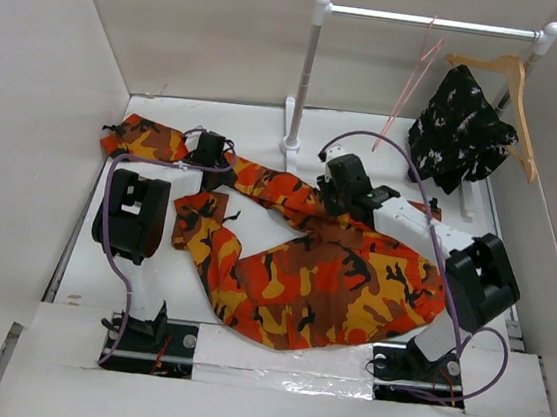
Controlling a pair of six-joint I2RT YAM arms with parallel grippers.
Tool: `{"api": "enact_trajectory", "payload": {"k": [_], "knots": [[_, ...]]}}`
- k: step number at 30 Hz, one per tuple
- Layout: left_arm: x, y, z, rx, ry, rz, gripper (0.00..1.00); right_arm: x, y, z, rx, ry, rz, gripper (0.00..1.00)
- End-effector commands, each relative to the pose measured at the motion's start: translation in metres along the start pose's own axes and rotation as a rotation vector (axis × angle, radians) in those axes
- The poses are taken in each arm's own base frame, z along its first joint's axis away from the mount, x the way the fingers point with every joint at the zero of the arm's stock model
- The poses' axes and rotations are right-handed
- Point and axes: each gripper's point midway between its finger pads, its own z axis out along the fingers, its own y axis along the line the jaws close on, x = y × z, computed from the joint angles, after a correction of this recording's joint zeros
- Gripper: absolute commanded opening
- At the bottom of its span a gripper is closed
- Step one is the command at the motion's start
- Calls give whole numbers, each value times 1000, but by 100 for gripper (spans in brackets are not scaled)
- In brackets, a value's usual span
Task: Place the trousers on the hanger
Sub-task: Flatten out the trousers at the center of the board.
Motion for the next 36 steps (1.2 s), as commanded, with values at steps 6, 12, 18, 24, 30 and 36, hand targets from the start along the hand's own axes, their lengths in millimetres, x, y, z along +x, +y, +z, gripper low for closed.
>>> {"api": "enact_trajectory", "payload": {"k": [6, 12, 18, 24, 30, 36], "knots": [[-23, -26, -15, 72, -37, -12, 40, -20, 11, -18, -108, -58, -55, 67], [-22, -29, -14, 87, -33, -20, 29, -3, 17, 8, -119, 37, -85, 62], [-25, -36, -12, 103, -36, -24, 20, -8, 13, 17, -82, 28, -62, 53], [-33, -42, -20, 130, -57, -32, 0, -16, 6, 17, -50, 7, -38, 10], [-59, -66, -37, 200, -122, -63, 0, -40, -26, 15, 63, -62, 59, 0], [-102, -102, -26, 227, -208, -91, 0, -68, -75, 25, 228, -142, 173, 0]]}}
